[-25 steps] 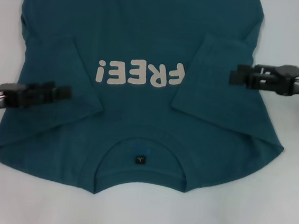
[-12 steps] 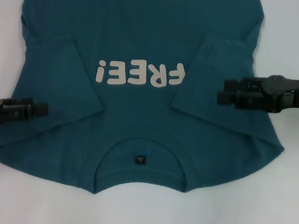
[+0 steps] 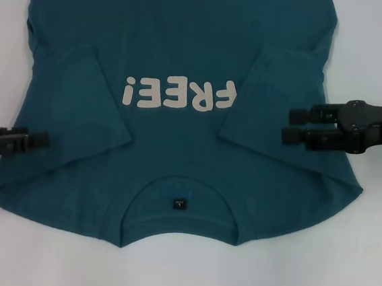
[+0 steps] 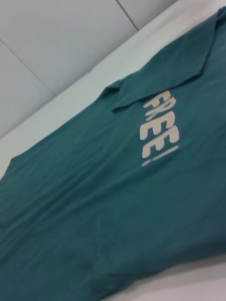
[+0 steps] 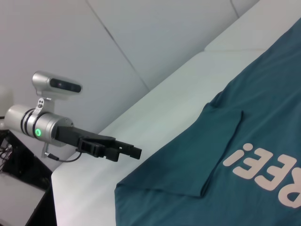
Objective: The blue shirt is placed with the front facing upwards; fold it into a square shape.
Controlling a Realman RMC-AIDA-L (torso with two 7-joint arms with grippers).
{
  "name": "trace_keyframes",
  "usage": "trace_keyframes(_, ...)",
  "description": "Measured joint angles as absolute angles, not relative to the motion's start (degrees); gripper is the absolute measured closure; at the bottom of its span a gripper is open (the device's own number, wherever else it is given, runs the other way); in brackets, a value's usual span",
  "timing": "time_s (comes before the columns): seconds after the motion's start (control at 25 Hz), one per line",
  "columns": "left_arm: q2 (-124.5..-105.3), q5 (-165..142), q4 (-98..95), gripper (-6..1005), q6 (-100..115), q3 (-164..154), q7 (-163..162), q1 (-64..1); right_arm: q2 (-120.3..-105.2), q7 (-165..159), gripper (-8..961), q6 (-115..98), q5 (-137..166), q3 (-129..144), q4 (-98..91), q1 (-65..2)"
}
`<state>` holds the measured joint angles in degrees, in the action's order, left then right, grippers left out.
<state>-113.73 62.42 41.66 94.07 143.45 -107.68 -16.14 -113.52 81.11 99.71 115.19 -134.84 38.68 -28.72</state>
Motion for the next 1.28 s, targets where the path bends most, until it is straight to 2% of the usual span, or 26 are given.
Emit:
trace_keyframes(0.6,-112.41,56.5,41.7,126,93.9,146.7,-108.4,-16.0,-113.46,81.0,252,99.5,115.2,-131.4,38.8,-30.2)
trace_keyframes(1.28,-112.31,54.1,41.2,125,91.1,147.2,-109.2,-16.2,-113.53,80.7,253,99.3,115.2,-131.6,38.3,-30.7)
